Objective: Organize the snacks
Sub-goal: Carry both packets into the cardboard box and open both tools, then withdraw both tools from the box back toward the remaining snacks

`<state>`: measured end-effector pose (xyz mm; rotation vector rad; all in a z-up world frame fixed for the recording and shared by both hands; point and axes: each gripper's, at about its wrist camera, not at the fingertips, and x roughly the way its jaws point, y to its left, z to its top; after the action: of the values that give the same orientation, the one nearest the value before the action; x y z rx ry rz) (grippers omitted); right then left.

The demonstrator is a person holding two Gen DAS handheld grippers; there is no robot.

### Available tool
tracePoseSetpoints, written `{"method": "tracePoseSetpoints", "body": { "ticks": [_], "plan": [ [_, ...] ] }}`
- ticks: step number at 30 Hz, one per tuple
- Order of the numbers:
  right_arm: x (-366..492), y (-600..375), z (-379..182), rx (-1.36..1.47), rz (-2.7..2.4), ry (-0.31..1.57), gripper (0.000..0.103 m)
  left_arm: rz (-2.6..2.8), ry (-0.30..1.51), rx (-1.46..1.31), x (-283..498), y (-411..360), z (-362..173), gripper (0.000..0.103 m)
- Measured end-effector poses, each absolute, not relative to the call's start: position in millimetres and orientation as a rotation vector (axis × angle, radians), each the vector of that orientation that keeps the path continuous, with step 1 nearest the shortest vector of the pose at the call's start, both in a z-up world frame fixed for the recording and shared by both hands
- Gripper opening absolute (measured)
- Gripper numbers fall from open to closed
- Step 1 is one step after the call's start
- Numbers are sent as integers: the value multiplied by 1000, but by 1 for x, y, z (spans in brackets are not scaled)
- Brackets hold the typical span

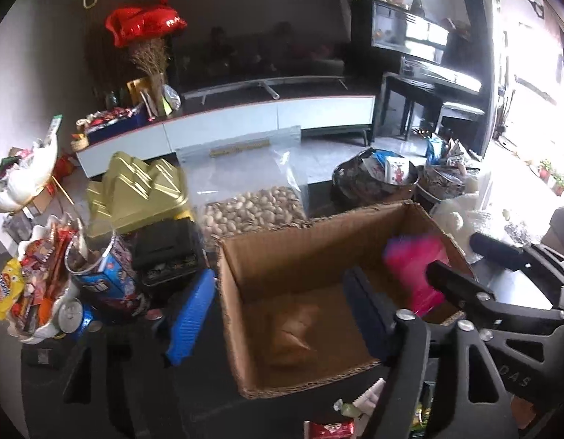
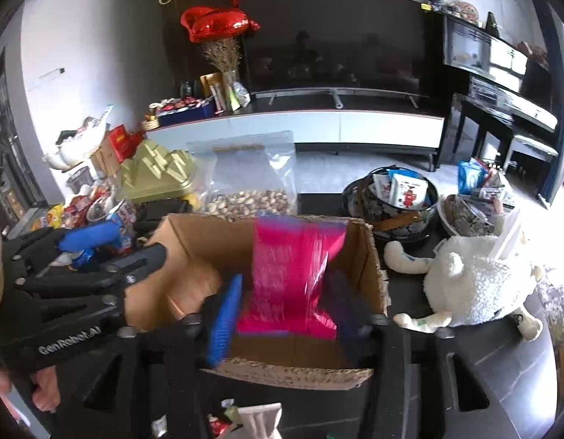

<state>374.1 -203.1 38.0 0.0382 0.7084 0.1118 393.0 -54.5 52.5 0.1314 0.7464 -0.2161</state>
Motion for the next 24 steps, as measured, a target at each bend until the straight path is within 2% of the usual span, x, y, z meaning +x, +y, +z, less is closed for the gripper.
{"method": "tracePoseSetpoints", "body": {
  "ticks": [5, 13, 18, 24],
  "plan": [
    [361, -206, 43, 43, 105, 688, 65, -195, 708, 148, 375, -50, 58, 83],
    [327, -204, 48, 52, 120, 692, 65, -155, 645, 190, 332, -43, 69, 87],
    [303, -199, 43, 43, 144, 712, 65, -147, 596, 246, 298, -40, 70, 88],
    [279, -192, 38, 33, 161, 743, 65, -162, 619, 240, 270, -30, 66, 88]
  ]
}}
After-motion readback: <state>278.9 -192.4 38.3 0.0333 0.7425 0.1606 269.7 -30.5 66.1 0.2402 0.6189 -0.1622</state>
